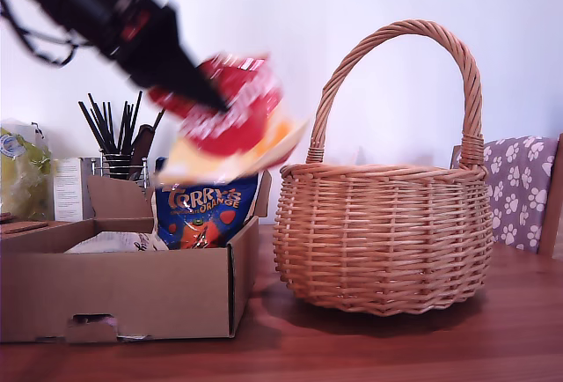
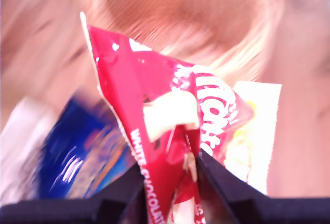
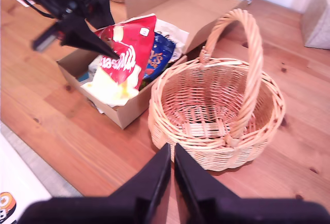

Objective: Move the bags of Easter eggs from the cardboard box on the left into the woven basket on the right side.

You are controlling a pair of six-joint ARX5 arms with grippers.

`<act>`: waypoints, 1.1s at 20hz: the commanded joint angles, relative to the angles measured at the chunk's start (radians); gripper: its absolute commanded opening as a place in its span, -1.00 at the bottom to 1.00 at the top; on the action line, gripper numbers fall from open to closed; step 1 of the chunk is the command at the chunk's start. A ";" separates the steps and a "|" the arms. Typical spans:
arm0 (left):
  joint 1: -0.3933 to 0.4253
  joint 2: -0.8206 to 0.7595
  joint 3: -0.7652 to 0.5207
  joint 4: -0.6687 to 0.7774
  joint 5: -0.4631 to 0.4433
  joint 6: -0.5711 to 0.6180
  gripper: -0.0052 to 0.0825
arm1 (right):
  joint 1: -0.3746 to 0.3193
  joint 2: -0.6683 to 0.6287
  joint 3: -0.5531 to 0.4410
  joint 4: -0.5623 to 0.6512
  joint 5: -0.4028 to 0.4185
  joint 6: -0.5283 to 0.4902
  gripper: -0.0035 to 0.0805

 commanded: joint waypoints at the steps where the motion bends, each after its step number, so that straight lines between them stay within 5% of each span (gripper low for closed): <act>1: -0.027 -0.021 0.053 0.048 0.044 -0.046 -0.48 | 0.002 0.000 0.004 0.005 0.004 0.000 -0.95; 14: -0.176 0.201 0.066 0.551 -0.076 -0.077 -0.48 | 0.003 0.000 0.004 0.005 0.012 0.000 -0.95; 22: -0.208 0.330 0.066 0.573 -0.115 -0.099 -0.48 | 0.003 0.000 0.004 0.005 0.011 0.000 -0.95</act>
